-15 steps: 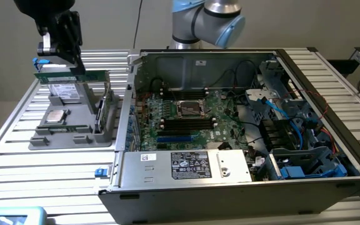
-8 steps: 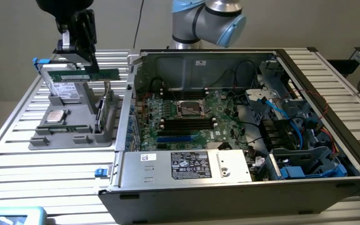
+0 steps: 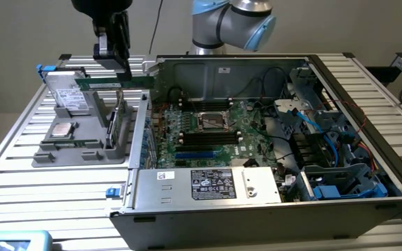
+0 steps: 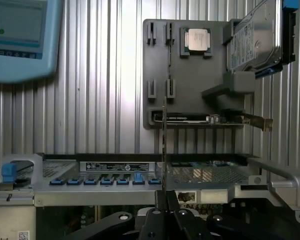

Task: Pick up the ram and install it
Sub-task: 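Pick up the ram and move it above insertion slot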

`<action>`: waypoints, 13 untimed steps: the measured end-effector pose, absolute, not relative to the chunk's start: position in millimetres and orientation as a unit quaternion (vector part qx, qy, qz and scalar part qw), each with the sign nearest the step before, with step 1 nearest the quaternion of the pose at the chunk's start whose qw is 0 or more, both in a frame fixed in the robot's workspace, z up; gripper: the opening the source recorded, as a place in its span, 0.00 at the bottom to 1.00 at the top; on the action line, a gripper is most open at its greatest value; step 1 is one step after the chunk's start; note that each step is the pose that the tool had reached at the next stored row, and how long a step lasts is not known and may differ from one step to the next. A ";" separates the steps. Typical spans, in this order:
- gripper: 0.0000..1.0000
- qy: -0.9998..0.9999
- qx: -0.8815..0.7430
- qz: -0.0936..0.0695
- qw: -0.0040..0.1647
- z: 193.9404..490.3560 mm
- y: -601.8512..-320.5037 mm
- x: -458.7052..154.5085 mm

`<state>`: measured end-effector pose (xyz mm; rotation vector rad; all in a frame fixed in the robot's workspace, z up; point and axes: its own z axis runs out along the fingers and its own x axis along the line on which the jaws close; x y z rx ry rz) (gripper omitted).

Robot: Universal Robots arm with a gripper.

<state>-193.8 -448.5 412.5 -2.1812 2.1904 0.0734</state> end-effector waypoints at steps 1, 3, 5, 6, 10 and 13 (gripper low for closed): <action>0.12 0.708 -0.705 0.024 0.025 412.5 -448.5 -189.3; 0.12 0.708 -0.705 0.024 0.025 412.5 -448.4 -180.2; 0.12 0.708 -0.705 0.024 0.025 412.5 -448.1 -170.8; 0.12 0.708 -0.705 0.024 0.025 412.5 -447.9 -166.3; 0.12 0.708 -0.705 0.024 0.025 412.0 -445.7 -148.2; 0.12 0.708 -0.705 0.024 0.025 411.3 -443.7 -134.5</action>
